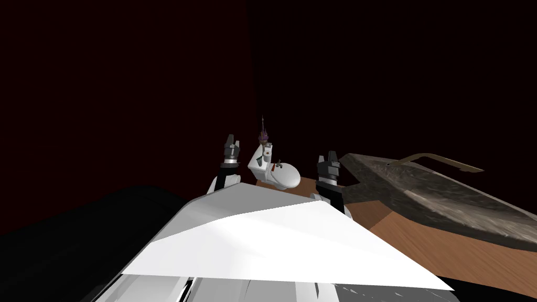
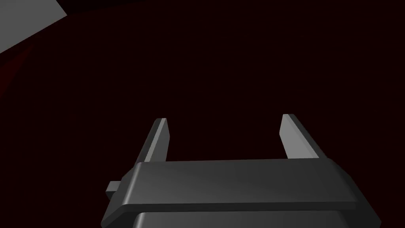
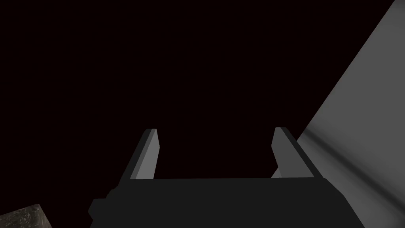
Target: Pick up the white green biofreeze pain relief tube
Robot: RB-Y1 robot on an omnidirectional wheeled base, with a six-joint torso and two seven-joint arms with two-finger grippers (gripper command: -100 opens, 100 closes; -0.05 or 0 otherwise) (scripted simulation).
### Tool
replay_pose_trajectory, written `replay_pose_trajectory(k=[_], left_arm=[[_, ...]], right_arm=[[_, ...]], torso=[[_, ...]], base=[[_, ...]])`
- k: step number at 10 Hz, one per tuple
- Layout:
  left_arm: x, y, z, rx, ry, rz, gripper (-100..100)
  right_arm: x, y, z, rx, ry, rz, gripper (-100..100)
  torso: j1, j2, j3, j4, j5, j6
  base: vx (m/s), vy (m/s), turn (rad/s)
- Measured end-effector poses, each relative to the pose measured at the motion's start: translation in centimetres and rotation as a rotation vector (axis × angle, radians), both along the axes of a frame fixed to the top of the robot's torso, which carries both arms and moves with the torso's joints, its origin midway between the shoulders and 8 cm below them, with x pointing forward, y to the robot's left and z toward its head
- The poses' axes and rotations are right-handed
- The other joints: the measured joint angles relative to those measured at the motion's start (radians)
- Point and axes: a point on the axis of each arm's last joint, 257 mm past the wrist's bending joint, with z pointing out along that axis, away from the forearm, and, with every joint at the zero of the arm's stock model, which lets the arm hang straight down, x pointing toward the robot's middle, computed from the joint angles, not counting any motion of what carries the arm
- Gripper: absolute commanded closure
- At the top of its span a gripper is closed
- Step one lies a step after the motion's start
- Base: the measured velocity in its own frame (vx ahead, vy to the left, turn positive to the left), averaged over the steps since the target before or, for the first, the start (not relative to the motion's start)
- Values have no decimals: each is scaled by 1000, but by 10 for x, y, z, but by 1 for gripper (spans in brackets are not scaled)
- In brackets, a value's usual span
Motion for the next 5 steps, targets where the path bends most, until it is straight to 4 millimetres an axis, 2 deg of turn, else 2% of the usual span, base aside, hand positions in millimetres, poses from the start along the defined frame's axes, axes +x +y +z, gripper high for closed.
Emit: replay_pose_trajectory(k=[5], left_arm=[[11, -14, -19, 154, 64, -17, -100]], right_arm=[[0, 0, 0, 0, 0, 0, 0]], torso=[[-1, 1, 0, 0, 0, 0]], base=[[-11, -13, -41]])
